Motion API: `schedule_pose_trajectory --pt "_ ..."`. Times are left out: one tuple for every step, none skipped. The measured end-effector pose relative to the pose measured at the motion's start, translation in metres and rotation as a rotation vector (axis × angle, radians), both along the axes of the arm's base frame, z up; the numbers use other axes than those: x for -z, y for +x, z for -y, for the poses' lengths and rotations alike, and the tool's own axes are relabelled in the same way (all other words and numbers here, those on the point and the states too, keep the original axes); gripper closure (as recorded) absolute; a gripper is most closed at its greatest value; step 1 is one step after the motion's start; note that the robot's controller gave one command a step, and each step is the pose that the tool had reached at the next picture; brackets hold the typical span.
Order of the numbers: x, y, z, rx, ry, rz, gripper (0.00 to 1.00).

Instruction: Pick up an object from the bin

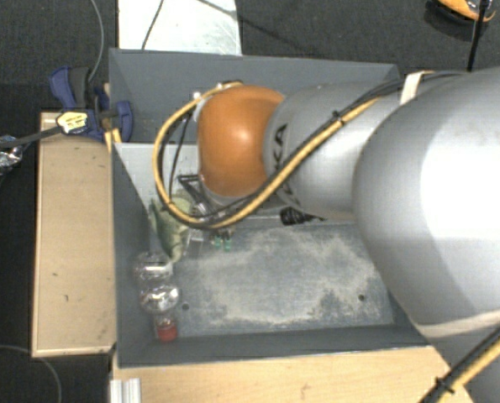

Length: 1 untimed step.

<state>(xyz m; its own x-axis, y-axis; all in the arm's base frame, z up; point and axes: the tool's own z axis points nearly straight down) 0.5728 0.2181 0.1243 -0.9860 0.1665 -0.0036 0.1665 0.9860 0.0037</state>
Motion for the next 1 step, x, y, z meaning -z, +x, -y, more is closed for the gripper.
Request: schedule_pose_trajectory --pt "0.0355 0.0134 -0.0056 -0.007 0.001 0.002 1.00"
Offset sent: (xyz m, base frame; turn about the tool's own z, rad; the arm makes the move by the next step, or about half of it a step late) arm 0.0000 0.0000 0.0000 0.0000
